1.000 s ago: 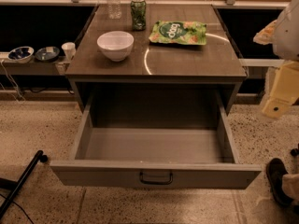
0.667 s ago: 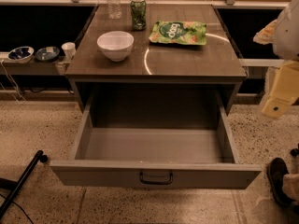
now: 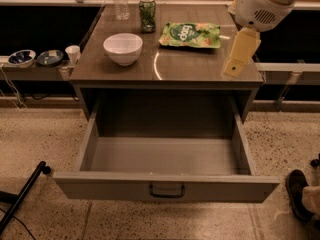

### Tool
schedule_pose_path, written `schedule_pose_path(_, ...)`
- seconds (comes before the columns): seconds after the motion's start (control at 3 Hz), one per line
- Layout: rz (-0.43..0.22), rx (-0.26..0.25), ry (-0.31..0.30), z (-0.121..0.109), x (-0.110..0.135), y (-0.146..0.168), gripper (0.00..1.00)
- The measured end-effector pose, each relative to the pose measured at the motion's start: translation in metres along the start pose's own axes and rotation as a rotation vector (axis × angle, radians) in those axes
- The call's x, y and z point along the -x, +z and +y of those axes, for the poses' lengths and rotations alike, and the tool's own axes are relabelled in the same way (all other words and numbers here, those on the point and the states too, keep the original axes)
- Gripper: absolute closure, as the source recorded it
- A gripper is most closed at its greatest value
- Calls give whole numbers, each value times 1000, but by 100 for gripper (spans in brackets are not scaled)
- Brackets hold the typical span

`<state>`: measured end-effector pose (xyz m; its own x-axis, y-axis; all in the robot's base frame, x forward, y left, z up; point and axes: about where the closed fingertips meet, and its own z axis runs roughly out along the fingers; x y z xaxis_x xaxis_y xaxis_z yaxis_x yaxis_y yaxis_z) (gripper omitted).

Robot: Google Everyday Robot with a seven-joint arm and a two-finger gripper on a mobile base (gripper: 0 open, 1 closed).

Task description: Place green rice chip bag into top drawer

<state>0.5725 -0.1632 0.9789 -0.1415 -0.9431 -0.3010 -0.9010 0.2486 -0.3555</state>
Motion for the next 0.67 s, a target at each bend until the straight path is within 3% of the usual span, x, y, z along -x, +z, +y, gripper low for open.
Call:
schedule_pose_path(0.33,0,0,0,0,0,0,0)
schedule_pose_path(0.67,-76,-52,25,-24,2,11,0)
